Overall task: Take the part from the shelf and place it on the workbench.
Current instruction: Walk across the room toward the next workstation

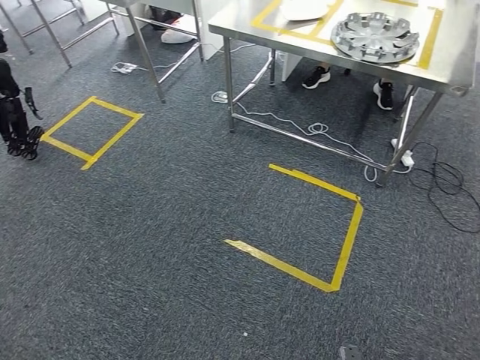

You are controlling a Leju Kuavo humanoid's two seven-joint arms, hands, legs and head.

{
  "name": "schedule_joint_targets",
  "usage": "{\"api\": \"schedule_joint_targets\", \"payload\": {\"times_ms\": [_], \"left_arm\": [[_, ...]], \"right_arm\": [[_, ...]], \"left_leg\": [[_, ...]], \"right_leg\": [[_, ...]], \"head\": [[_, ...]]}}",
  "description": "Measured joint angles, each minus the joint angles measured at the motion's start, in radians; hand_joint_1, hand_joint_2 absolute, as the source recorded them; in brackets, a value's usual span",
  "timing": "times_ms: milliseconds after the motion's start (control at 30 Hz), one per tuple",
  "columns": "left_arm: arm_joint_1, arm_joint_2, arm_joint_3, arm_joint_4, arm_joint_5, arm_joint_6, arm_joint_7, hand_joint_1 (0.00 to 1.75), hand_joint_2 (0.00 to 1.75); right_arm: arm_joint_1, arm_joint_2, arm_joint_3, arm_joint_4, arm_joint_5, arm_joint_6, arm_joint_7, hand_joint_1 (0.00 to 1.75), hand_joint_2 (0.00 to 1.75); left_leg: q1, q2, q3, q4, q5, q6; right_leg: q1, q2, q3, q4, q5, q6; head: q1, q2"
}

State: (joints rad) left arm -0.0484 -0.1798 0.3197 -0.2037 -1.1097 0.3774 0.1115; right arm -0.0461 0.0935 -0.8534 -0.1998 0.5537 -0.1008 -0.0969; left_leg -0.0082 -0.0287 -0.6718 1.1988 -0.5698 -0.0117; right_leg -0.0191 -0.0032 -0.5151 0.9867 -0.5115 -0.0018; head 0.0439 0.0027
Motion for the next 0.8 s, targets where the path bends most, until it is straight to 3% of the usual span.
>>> {"api": "schedule_joint_targets", "payload": {"times_ms": [33, 67, 100, 133, 200, 267, 333, 367, 433, 500, 533, 567, 600, 667, 700, 733, 800], "left_arm": [[-0.002, -0.001, 0.0, 0.0, -0.002, -0.002, 0.0, 0.0, 0.0], [-0.003, -0.002, 0.0, 0.0, -0.003, -0.005, 0.001, 0.0, 0.0], [-0.002, -0.003, 0.0, 0.0, -0.004, -0.007, 0.001, 0.0, 0.0], [-0.002, -0.003, 0.0, 0.0, -0.006, -0.01, 0.002, 0.0, 0.0], [-0.005, -0.003, -0.001, 0.0, -0.008, -0.012, 0.003, 0.0, 0.0], [-0.009, -0.006, -0.002, 0.0, -0.011, -0.014, 0.004, 0.0, 0.0], [-0.01, -0.007, -0.002, 0.0, -0.012, -0.015, 0.007, 0.0, 0.0], [-0.008, -0.007, -0.003, 0.0, -0.011, -0.014, 0.009, 0.0, 0.0], [-0.007, -0.007, -0.002, 0.0, -0.008, -0.009, 0.012, 0.0, 0.0], [-0.007, -0.008, -0.002, 0.0, -0.002, -0.001, 0.012, 0.0, 0.0], [-0.006, -0.008, -0.002, 0.0, 0.001, 0.003, 0.012, 0.0, 0.0], [-0.005, -0.008, -0.002, 0.0, 0.003, 0.005, 0.012, 0.0, 0.0], [-0.003, -0.007, -0.002, 0.0, 0.005, 0.006, 0.012, 0.0, 0.0], [-0.001, -0.006, -0.002, 0.0, 0.007, 0.007, 0.011, 0.0, 0.0], [0.0, -0.006, -0.002, 0.0, 0.008, 0.007, 0.011, 0.0, 0.0], [-0.001, -0.006, -0.002, 0.0, 0.01, 0.007, 0.011, 0.0, 0.0], [0.0, -0.005, -0.001, 0.0, 0.012, 0.008, 0.012, 0.0, 0.0]], "right_arm": [[0.001, -0.001, 0.0, 0.0, 0.003, -0.002, 0.002, 0.0, 0.0], [0.001, -0.001, 0.0, 0.0, 0.005, -0.003, 0.004, 0.0, 0.0], [0.001, -0.001, 0.0, 0.0, 0.007, -0.005, 0.004, 0.0, 0.0], [0.0, -0.002, 0.0, 0.0, 0.01, -0.006, 0.005, 0.0, 0.0], [-0.002, -0.002, 0.0, -0.001, 0.016, -0.009, 0.005, 0.0, 0.0], [-0.003, -0.003, 0.0, -0.002, 0.023, -0.011, 0.005, 0.0, 0.0], [-0.006, -0.004, 0.001, -0.002, 0.033, -0.014, 0.005, 0.0, 0.0], [-0.007, -0.004, 0.001, -0.003, 0.039, -0.015, 0.005, 0.0, 0.0], [-0.008, -0.004, 0.003, -0.003, 0.051, -0.017, 0.005, 0.0, 0.0], [-0.005, -0.004, 0.006, -0.002, 0.064, -0.02, 0.004, 0.0, 0.0], [-0.003, -0.004, 0.008, -0.002, 0.069, -0.023, 0.004, 0.0, 0.0], [-0.001, -0.004, 0.01, -0.002, 0.074, -0.027, 0.003, 0.0, 0.0], [0.0, -0.003, 0.011, -0.002, 0.078, -0.03, 0.003, 0.0, 0.0], [-0.001, -0.003, 0.016, -0.002, 0.083, -0.034, 0.001, 0.0, 0.0], [-0.001, -0.003, 0.018, -0.002, 0.086, -0.035, 0.0, 0.0, 0.0], [-0.001, -0.003, 0.021, -0.002, 0.089, -0.037, 0.0, 0.0, 0.0], [-0.002, -0.002, 0.025, -0.002, 0.097, -0.044, 0.002, 0.0, 0.0]], "left_leg": [[0.005, 0.011, -0.027, 0.057, -0.021, -0.005], [0.01, 0.017, -0.04, 0.085, -0.024, -0.01], [0.014, 0.022, -0.032, 0.074, -0.008, -0.013], [0.018, 0.028, -0.006, 0.025, 0.024, -0.014], [0.016, 0.071, 0.068, -0.115, 0.08, -0.012], [0.01, 0.099, 0.104, -0.187, 0.094, 0.0], [0.006, 0.082, 0.103, -0.19, 0.091, 0.014], [0.006, 0.071, 0.104, -0.193, 0.092, 0.02], [0.009, 0.05, 0.106, -0.198, 0.097, 0.035], [0.008, 0.028, 0.105, -0.199, 0.098, 0.044], [0.006, 0.014, 0.105, -0.198, 0.097, 0.046], [0.003, 0.0, 0.106, -0.198, 0.097, 0.047], [0.002, -0.014, 0.108, -0.198, 0.096, 0.047], [0.0, -0.044, 0.113, -0.197, 0.094, 0.046], [0.0, -0.057, 0.114, -0.195, 0.092, 0.043], [0.0, -0.07, 0.113, -0.192, 0.091, 0.039], [0.002, -0.091, 0.107, -0.189, 0.091, 0.028]], "right_leg": [[0.0, -0.017, 0.001, 0.0, -0.002, 0.0], [0.0, -0.032, 0.002, 0.0, -0.004, 0.001], [0.0, -0.046, 0.004, 0.001, -0.007, 0.002], [-0.001, -0.059, 0.008, 0.001, -0.009, 0.004], [0.002, -0.08, 0.015, 0.002, -0.017, 0.012], [0.006, -0.098, 0.017, 0.001, -0.026, 0.024], [0.006, -0.115, 0.027, -0.002, -0.031, 0.035], [0.004, -0.108, 0.031, 0.0, -0.036, 0.041], [0.0, -0.058, 0.01, 0.053, -0.075, 0.048], [0.0, -0.008, -0.058, 0.189, -0.141, 0.046], [0.0, -0.001, -0.097, 0.26, -0.166, 0.045], [0.0, 0.001, -0.127, 0.307, -0.172, 0.043], [0.0, 0.002, -0.14, 0.315, -0.158, 0.04], [0.0, 0.016, -0.108, 0.211, -0.075, 0.034], [-0.001, 0.041, -0.08, 0.137, -0.038, 0.031], [-0.003, 0.063, -0.054, 0.077, -0.012, 0.03], [-0.002, 0.09, -0.03, 0.03, -0.004, 0.028]], "head": [[0.0, 0.0], [0.0, 0.0], [0.0, 0.0], [0.0, 0.0], [-0.001, 0.0], [-0.001, 0.0], [0.0, 0.0], [0.0, 0.0], [0.004, 0.0], [0.008, 0.0], [0.008, 0.0], [0.008, 0.0], [0.008, 0.0], [0.008, 0.0], [0.008, 0.0], [0.007, 0.0], [0.007, 0.0]]}}
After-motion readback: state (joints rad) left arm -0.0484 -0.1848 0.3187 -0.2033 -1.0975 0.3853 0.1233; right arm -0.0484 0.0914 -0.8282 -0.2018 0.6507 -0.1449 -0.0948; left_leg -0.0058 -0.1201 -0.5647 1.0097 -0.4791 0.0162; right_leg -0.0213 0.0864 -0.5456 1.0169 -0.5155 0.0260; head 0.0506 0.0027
